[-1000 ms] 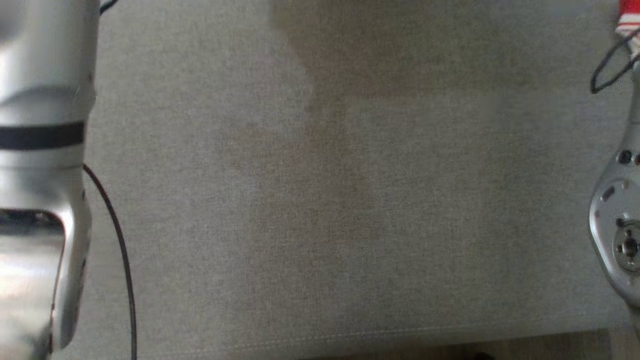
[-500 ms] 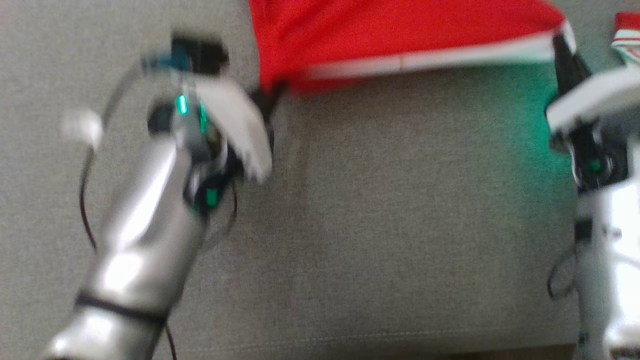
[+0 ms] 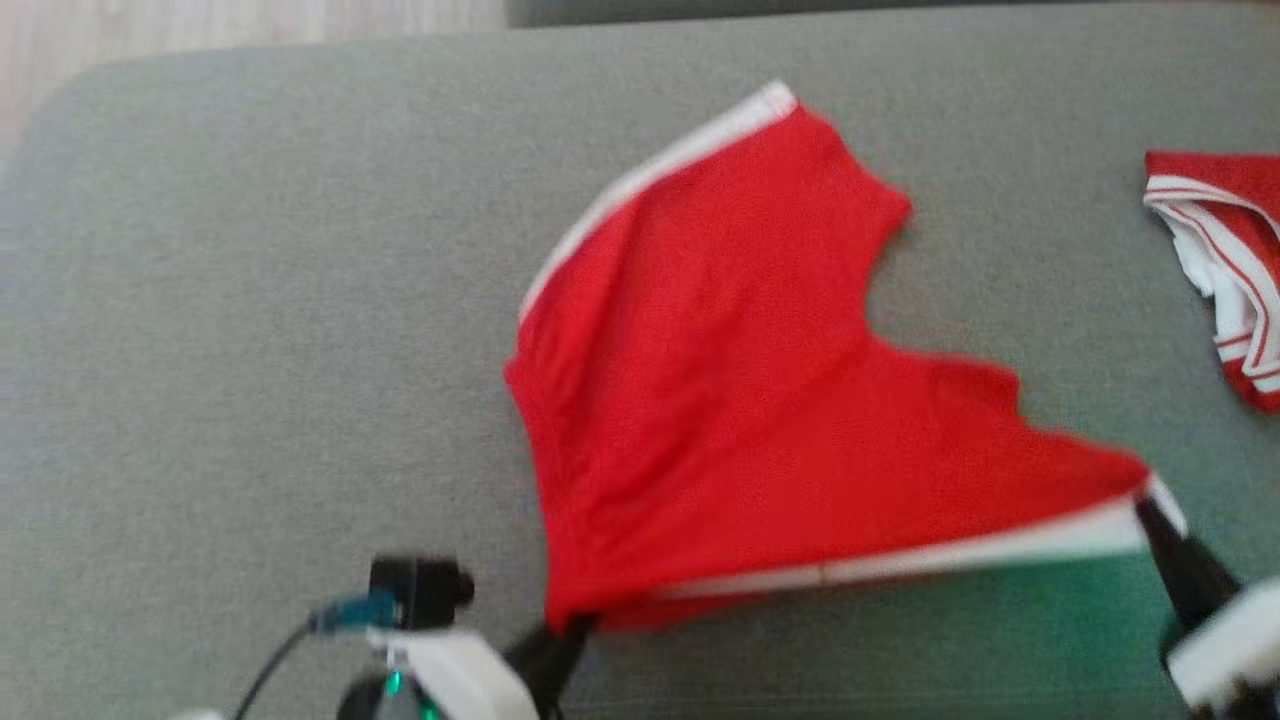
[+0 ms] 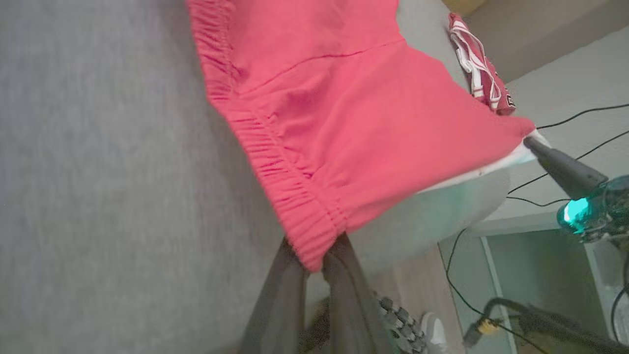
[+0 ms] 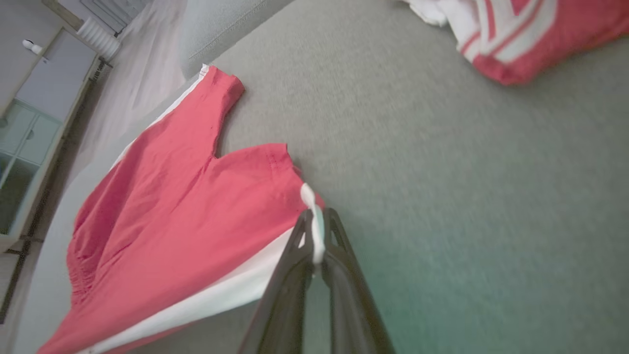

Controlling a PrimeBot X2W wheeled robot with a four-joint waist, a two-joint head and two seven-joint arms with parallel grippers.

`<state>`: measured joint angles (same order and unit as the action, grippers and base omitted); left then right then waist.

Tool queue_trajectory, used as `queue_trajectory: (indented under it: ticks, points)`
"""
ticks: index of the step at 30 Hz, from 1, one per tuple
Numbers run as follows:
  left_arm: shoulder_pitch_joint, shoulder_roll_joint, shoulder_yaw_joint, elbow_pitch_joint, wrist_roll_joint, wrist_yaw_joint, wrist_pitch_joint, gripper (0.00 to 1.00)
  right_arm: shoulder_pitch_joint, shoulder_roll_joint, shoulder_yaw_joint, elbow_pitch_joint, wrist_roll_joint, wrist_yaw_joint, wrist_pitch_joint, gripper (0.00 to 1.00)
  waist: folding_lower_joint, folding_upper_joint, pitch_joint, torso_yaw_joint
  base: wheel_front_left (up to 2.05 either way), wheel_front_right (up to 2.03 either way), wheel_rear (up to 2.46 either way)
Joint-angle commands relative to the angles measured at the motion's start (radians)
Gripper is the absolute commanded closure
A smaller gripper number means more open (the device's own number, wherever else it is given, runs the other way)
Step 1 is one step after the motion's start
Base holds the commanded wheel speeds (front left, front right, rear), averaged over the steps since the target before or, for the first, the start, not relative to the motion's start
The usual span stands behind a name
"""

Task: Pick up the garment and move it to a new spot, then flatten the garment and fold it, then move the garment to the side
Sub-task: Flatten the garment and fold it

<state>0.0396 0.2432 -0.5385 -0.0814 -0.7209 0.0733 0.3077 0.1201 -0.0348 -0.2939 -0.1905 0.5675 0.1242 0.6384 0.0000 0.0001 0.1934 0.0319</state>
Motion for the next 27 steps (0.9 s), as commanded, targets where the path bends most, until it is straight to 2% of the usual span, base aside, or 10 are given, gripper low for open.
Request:
queue_trajectory:
  ticks: [1, 6, 12, 19, 20, 27]
  points:
    - [0.038, 0.017, 0.047, -0.08, -0.021, 0.032, -0.013, 1.0, 0.051, -0.016, -0.021, -0.081, 0.063, 0.007, 0.001, 1.0, 0.0, -0.0001, -0.019, 0.022, 0.0, 0.0, 0.0]
    - [0.103, -0.012, 0.047, -0.162, -0.07, 0.048, -0.019, 1.0, 0.08, -0.016, -0.036, -0.121, 0.1, 0.007, -0.004, 1.0, 0.0, -0.0001, 0.0, 0.038, 0.0, 0.0, 0.0]
    - [0.027, -0.052, 0.062, -0.189, -0.094, 0.058, -0.006, 1.0, -0.128, -0.016, 0.003, -0.083, 0.032, 0.007, 0.039, 1.0, 0.0, -0.0001, 0.052, 0.079, 0.0, 0.0, 0.0]
    - [-0.145, -0.134, 0.091, -0.128, -0.106, 0.069, -0.028, 1.0, -0.498, -0.016, 0.022, 0.121, -0.089, 0.007, 0.145, 1.0, 0.0, -0.0001, 0.149, 0.146, 0.0, 0.0, 0.0]
    - [-0.194, -0.148, 0.087, -0.102, -0.099, 0.071, -0.038, 1.0, -0.596, -0.016, 0.024, 0.191, -0.112, 0.007, 0.176, 1.0, 0.0, -0.0001, 0.177, 0.166, 0.0, 0.0, 0.0]
    - [-0.319, -0.185, 0.071, -0.01, -0.133, 0.085, -0.091, 1.0, -0.818, -0.016, 0.05, 0.377, -0.227, 0.007, 0.202, 1.0, 0.0, -0.0001, 0.234, 0.234, 0.0, 0.0, 0.0]
